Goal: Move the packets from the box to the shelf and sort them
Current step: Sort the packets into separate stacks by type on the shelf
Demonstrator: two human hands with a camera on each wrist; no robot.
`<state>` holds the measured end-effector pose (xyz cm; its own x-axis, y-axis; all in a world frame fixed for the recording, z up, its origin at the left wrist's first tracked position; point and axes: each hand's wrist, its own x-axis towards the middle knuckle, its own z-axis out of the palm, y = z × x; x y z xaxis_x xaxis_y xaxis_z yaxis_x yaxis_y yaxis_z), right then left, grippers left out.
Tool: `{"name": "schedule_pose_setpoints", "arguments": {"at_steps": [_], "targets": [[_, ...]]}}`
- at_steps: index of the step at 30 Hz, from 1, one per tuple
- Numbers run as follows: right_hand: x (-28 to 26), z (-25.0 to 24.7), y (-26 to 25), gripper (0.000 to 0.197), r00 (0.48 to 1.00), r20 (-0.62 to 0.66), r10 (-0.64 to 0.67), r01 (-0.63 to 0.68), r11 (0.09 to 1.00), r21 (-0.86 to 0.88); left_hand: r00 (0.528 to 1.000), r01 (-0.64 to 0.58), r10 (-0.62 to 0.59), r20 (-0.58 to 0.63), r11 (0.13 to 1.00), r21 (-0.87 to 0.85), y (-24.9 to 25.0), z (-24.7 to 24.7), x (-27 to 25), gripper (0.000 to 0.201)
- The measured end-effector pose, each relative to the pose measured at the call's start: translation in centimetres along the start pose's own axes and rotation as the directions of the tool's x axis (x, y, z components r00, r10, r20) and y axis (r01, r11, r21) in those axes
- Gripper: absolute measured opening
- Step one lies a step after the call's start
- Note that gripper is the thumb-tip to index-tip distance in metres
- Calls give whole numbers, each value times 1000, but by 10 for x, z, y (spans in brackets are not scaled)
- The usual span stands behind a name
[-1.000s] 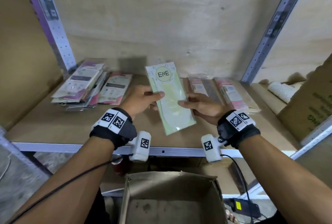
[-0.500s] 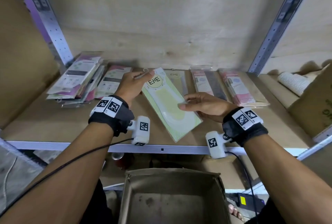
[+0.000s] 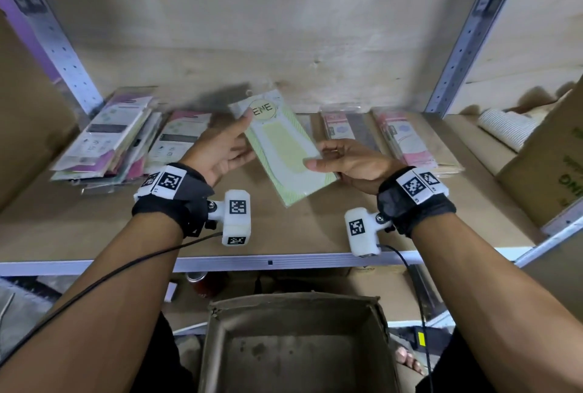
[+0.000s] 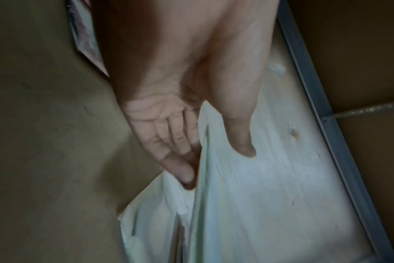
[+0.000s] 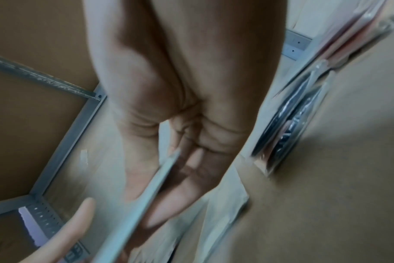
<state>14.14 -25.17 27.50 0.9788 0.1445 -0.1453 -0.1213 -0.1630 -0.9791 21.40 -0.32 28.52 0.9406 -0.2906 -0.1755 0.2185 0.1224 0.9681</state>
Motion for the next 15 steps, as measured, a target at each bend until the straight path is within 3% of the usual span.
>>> {"name": "schedule_pose_setpoints", "arguments": {"at_steps": [2, 6, 9, 15], "targets": [[7, 2, 0, 36, 997, -76, -8, 15, 996, 83, 996, 29, -41, 76, 989, 144, -8, 5, 1, 56], [17, 10, -2, 12, 985, -171, 27, 6, 983, 184, 985, 0, -52, 165, 954, 300, -21, 16, 4, 34], [22, 11, -2, 16, 978, -199, 54, -20, 986, 165, 997, -34, 13, 74, 957, 287, -24, 19, 12, 36], [37, 10, -3, 34, 942, -329, 68, -100, 992, -80, 981, -53, 121, -150, 917, 396, -33, 26, 31, 43]]}}
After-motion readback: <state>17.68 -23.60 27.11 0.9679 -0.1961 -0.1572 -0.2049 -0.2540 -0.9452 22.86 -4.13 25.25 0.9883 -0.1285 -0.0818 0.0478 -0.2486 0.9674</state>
